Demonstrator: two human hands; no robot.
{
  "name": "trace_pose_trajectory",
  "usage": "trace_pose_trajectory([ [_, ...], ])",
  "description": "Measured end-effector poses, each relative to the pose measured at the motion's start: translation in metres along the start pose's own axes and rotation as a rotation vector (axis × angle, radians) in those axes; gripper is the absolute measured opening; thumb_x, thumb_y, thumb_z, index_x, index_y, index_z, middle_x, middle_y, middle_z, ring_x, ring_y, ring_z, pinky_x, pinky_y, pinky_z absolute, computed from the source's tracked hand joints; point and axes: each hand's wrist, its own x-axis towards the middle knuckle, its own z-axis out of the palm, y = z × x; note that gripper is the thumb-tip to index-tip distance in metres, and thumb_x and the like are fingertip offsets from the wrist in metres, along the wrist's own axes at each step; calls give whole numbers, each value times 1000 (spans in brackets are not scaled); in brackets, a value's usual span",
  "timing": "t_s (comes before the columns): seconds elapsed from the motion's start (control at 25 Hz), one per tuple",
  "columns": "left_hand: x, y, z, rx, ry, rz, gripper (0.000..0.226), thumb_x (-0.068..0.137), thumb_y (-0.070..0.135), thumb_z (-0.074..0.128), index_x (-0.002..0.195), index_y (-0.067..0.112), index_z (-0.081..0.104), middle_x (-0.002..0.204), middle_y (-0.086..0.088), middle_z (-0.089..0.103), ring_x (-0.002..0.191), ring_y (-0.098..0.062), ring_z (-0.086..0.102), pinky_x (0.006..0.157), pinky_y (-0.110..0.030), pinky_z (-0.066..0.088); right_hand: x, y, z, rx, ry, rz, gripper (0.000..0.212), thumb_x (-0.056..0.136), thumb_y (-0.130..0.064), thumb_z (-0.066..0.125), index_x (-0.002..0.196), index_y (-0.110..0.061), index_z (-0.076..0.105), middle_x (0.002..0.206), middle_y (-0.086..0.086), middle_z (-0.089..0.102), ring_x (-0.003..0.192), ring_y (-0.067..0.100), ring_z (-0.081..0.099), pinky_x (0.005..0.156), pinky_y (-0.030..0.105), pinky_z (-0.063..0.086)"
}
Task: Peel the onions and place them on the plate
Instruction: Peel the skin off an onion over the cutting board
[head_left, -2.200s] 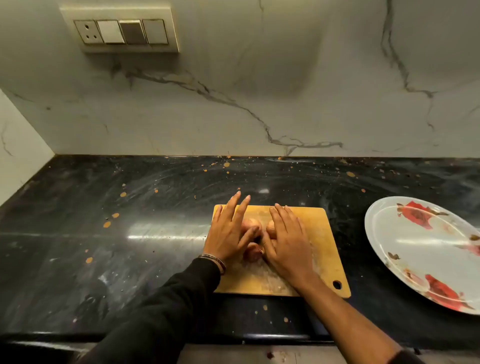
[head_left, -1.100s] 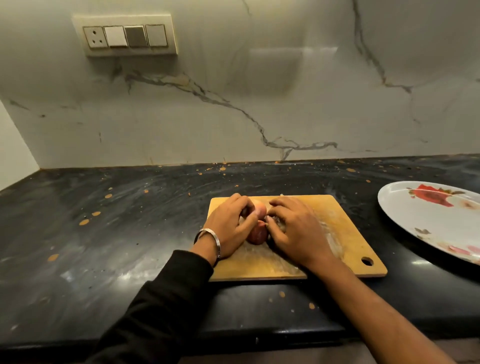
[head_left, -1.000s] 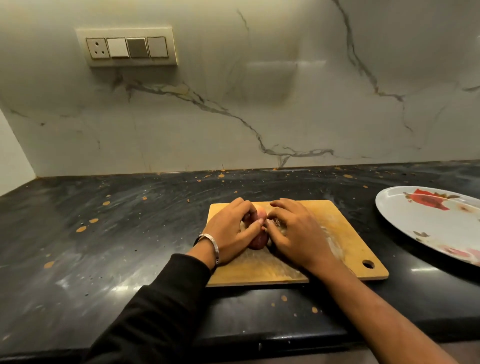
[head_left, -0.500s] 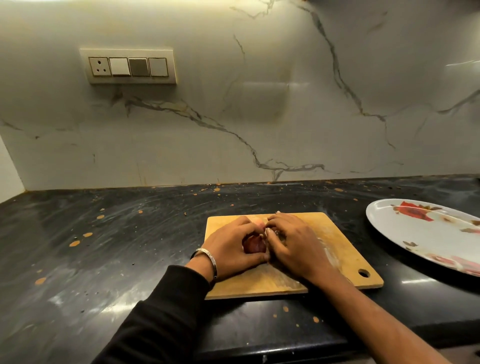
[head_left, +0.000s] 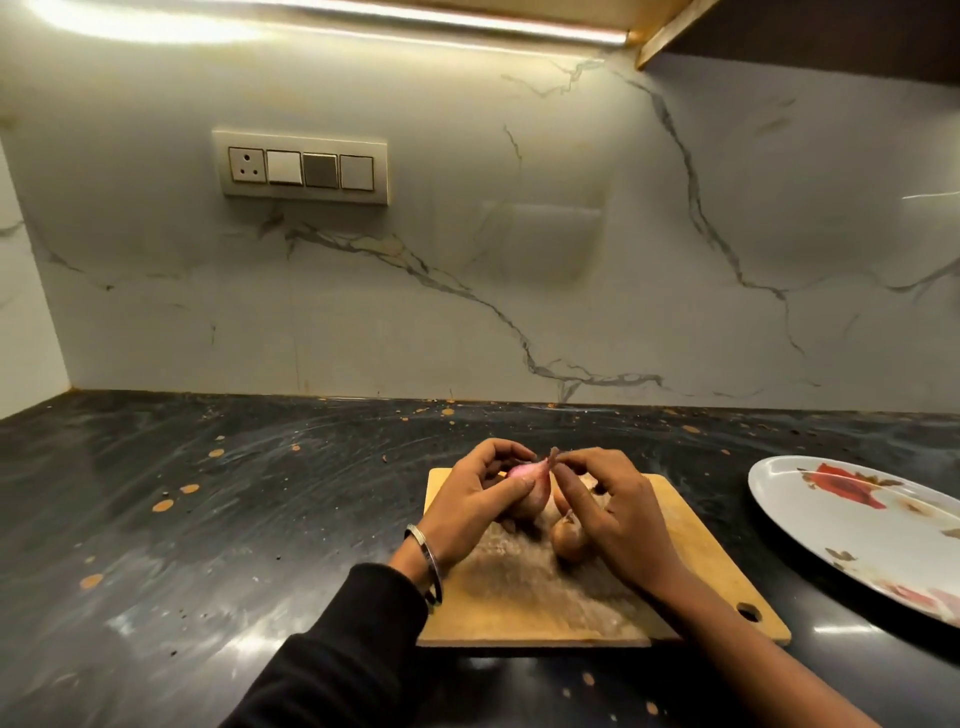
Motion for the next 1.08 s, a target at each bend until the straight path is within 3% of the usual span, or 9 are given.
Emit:
trace_pose_trajectory([
  [0.08,2,-2,0,1,36,32,18,96,15,59,114,12,58,108,-10,67,85,-17,66,65,-25,54,19,0,3,173,-105,45,11,93,-24,68,101,-21,75,93,-11,73,89,9,64,75,25,52],
  [0.2,3,-5,2,51,138,100,21,93,25,58,112,17,58,105,-2,66,91,-17,67,71,-27,55,36,0,8,457,-206,182,14,90,-10,71,100,-18,76,94,-3,76,91,13,71,77,25,57],
  [0.36,6,-8,6,128,106,166,32,86,28,71,113,19,56,105,7,66,98,-14,66,75,-32,58,37,10,15,634,-122,294,14,85,-8,75,84,-22,77,84,2,75,78,13,70,63,25,56],
  [0.52,17,-3,18,200,57,142,39,82,30,77,112,19,56,105,5,66,100,-19,67,78,-40,60,38,17,11,653,-57,306,10,85,-8,74,80,-17,73,75,2,72,69,9,66,62,22,54],
  [0.68,50,29,21,521,-37,144,40,80,36,79,111,22,58,105,3,63,93,-16,65,78,-43,57,43,26,-3,735,101,379,7,88,-8,71,85,-14,74,79,5,74,73,12,70,64,23,57],
  [0.96,31,13,26,143,52,34,31,88,19,68,117,21,56,105,1,68,92,-25,69,79,-56,57,41,29,5,723,29,393,14,87,-6,71,83,-18,75,79,5,76,70,11,69,60,21,53],
  [1.08,29,10,23,75,-3,27,24,92,17,62,115,18,55,102,-3,67,84,-30,63,75,-44,56,39,29,8,739,30,397,13,86,-6,71,81,-17,75,77,4,75,68,10,67,59,20,52],
])
